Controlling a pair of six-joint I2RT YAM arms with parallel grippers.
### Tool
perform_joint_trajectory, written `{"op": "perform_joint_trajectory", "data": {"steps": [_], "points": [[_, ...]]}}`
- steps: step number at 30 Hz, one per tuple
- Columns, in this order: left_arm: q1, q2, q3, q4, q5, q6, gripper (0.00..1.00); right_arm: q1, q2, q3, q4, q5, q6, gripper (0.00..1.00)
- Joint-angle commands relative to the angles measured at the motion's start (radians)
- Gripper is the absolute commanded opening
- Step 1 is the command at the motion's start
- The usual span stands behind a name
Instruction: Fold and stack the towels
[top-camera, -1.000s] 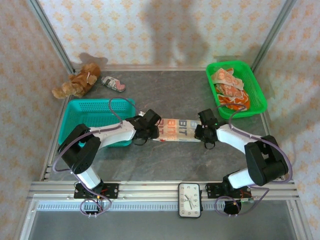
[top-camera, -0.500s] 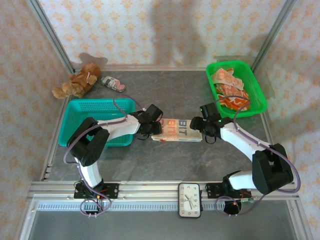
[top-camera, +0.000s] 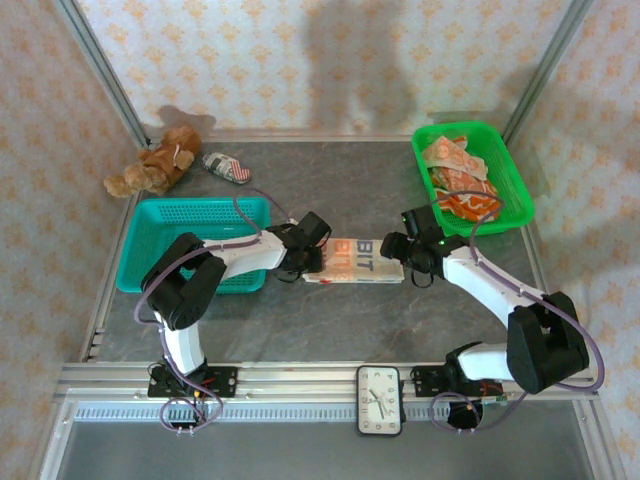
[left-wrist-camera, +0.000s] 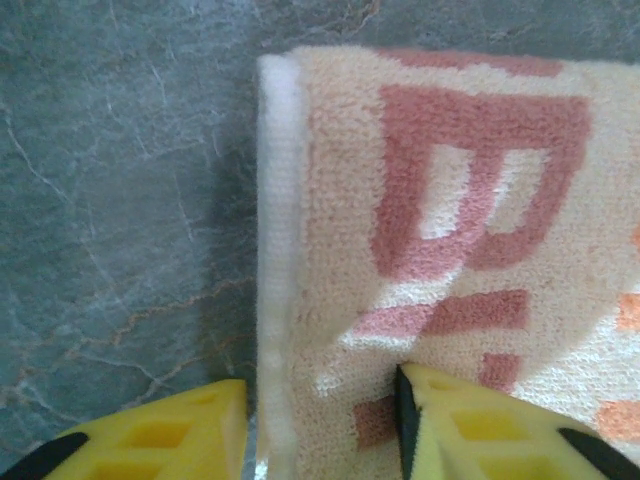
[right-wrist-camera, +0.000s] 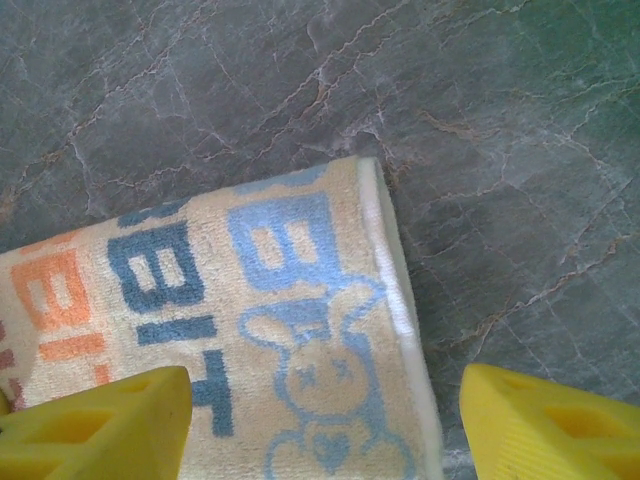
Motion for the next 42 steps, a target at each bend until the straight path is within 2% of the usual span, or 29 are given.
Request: {"op": "perform_joint_trajectory", "data": {"steps": [1,5,7,12,30,36,42], "points": [[-0.018,0.065,-0.003,-0.006,0.005,0.011,0.28,0.004,-0.030,0.023,-0.021,0.044,0.014,0.72],[-0.019,0.055,-0.004,-0.027,-0.028,0.025,0.06,0.004,-0.046,0.035,-0.031,0.052,0.014,0.74],[-0.019,0.037,0.012,-0.061,-0.056,0.040,0.00,0.003,-0.051,0.040,-0.034,0.052,0.017,0.78],[-0.019,-0.049,0.094,-0.215,-0.138,0.097,0.00,0.005,-0.065,0.058,-0.045,0.056,0.021,1.00],[0.018,-0.353,0.456,-0.841,-0.436,0.342,0.00,0.007,0.014,0.098,0.052,0.040,0.032,0.99],[0.072,-0.402,0.571,-0.973,-0.495,0.433,0.00,0.026,0.055,0.123,0.069,0.033,0.031,0.99],[0.161,-0.436,0.601,-1.032,-0.547,0.525,0.00,0.039,0.059,0.124,0.074,0.035,0.031,0.99]]}}
